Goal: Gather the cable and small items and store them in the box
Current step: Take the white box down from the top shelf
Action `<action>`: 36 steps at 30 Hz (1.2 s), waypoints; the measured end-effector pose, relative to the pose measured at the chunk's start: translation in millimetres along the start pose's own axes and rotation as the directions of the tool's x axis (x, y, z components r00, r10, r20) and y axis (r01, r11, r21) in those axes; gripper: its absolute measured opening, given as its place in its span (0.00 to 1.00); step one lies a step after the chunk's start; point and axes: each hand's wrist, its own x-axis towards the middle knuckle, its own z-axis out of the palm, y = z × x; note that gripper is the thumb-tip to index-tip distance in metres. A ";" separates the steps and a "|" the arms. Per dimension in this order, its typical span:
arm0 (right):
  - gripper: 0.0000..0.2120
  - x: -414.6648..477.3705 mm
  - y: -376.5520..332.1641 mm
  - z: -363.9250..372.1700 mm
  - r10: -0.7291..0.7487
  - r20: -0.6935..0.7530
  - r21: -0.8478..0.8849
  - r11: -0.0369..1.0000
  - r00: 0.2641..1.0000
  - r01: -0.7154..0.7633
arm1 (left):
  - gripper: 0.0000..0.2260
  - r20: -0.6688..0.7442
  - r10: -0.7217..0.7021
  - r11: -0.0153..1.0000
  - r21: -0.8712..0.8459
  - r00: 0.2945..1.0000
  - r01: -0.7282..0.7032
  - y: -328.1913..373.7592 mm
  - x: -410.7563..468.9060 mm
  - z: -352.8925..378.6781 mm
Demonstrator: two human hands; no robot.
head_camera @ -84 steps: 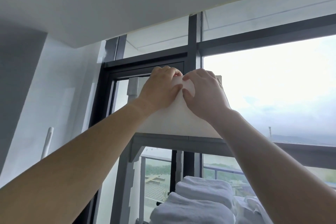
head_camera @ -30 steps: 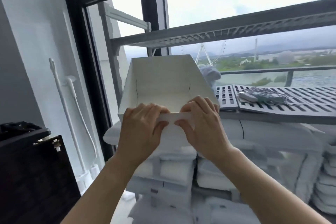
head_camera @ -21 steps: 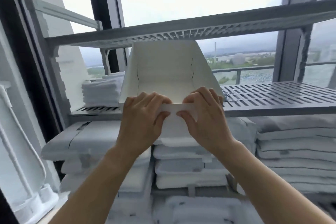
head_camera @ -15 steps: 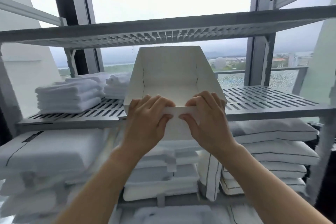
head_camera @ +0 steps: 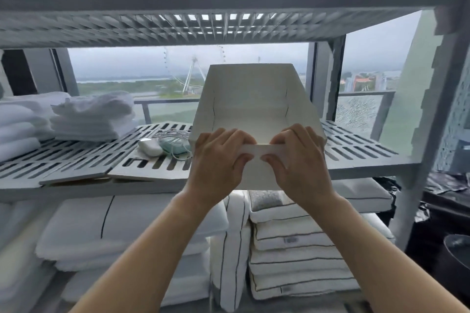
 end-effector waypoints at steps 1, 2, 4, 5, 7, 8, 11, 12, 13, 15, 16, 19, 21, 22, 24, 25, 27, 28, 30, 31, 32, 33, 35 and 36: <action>0.13 3.0 12.5 4.5 0.000 -0.001 -0.009 1.000 1.000 0.000 | 0.07 0.004 -0.003 1.000 -0.003 1.000 0.003 -2.2 6.6 12.9; 0.13 6.7 24.9 9.5 0.000 0.000 -0.019 1.000 1.000 0.000 | 0.07 0.007 -0.007 1.000 -0.007 1.000 0.007 -5.4 13.5 26.0; 0.12 16.9 49.0 21.4 0.001 0.013 -0.029 1.000 1.000 -0.001 | 0.07 0.011 -0.017 1.000 -0.021 1.000 0.017 -14.8 27.1 51.4; 0.12 22.6 61.0 28.3 0.004 0.023 -0.030 1.000 1.000 -0.003 | 0.07 0.014 -0.022 0.999 -0.031 1.000 0.022 -20.4 34.0 64.0; 0.12 32.6 83.3 43.2 0.007 0.038 -0.039 0.999 0.999 -0.006 | 0.07 0.011 -0.024 0.999 -0.042 1.000 0.025 -32.1 46.8 87.9; 0.12 36.5 93.9 50.6 0.010 0.045 -0.043 0.999 0.999 -0.008 | 0.08 0.011 -0.027 0.999 -0.040 1.000 0.027 -37.3 52.3 99.5; 0.12 49.1 126.1 71.7 0.027 0.048 -0.062 0.998 0.998 -0.024 | 0.09 0.020 -0.047 0.998 -0.034 0.999 0.048 -52.6 70.0 134.2; 0.12 53.1 136.2 77.9 0.030 0.052 -0.069 0.997 0.998 -0.026 | 0.09 0.024 -0.053 0.998 -0.034 0.998 0.054 -57.6 75.5 144.9; 0.12 57.2 146.1 84.2 0.030 0.057 -0.074 0.997 0.998 -0.026 | 0.09 0.028 -0.055 0.998 -0.037 0.998 0.056 -62.8 80.8 155.2; 0.13 63.3 164.6 95.3 0.030 0.072 -0.076 0.997 0.997 -0.025 | 0.09 0.047 -0.049 0.998 -0.044 0.998 0.051 -71.9 89.8 174.0; 0.13 65.4 173.2 100.4 0.033 0.082 -0.070 0.997 0.996 -0.027 | 0.09 0.057 -0.046 0.998 -0.047 0.997 0.048 -75.3 93.2 182.3; 0.13 68.7 194.7 112.7 0.060 0.123 -0.034 0.998 0.991 -0.056 | 0.08 0.089 -0.038 0.998 -0.050 0.995 0.043 -83.4 101.1 202.9; 0.13 73.2 205.7 118.1 0.065 0.157 -0.019 0.998 0.985 -0.063 | 0.10 0.103 -0.048 0.998 -0.043 0.994 0.053 -88.1 107.1 211.7; 0.14 76.4 210.5 120.0 0.062 0.177 -0.013 0.998 0.982 -0.061 | 0.11 0.111 -0.054 0.998 -0.035 0.992 0.058 -90.0 110.2 215.2; 0.15 82.1 219.3 122.7 0.049 0.213 -0.009 0.999 0.976 -0.048 | 0.12 0.120 -0.061 0.998 -0.016 0.991 0.064 -91.7 114.9 220.7; 0.15 83.7 222.3 123.3 0.040 0.228 -0.011 0.999 0.973 -0.039 | 0.11 0.118 -0.068 0.998 -0.010 0.991 0.069 -91.9 116.2 223.2; 0.16 85.1 226.1 123.6 0.016 0.249 -0.030 1.000 0.968 -0.009 | 0.08 0.103 -0.098 0.995 0.000 0.990 0.098 -89.5 117.5 227.2; 0.15 85.8 227.3 123.4 0.000 0.246 -0.048 0.999 0.969 0.012 | 0.07 0.092 -0.115 0.993 0.007 0.989 0.115 -87.0 118.2 228.8; 0.13 88.0 228.9 119.8 -0.029 0.210 -0.078 0.996 0.977 0.046 | 0.06 0.079 -0.135 0.991 0.019 0.988 0.134 -79.3 119.5 232.3; 0.10 89.6 230.8 117.0 -0.038 0.189 -0.083 0.995 0.981 0.054 | 0.07 0.071 -0.139 0.990 0.020 0.988 0.138 -73.8 120.0 233.7; 0.09 91.2 233.8 114.1 -0.046 0.177 -0.091 0.994 0.983 0.063 | 0.07 0.058 -0.142 0.990 0.020 0.988 0.141 -67.0 120.7 234.8; 0.10 91.4 236.1 111.3 -0.050 0.170 -0.110 0.991 0.984 0.070 | 0.08 0.045 -0.146 0.989 0.016 0.988 0.145 -60.5 120.8 235.4; 0.15 88.6 243.3 103.9 -0.051 0.141 -0.125 0.990 0.989 0.069 | 0.09 0.016 -0.162 0.987 0.023 0.987 0.162 -44.4 121.7 238.5; 0.17 86.9 246.6 99.7 -0.039 0.113 -0.118 0.992 0.993 0.052 | 0.09 0.002 -0.170 0.985 0.032 0.985 0.170 -36.2 122.3 240.0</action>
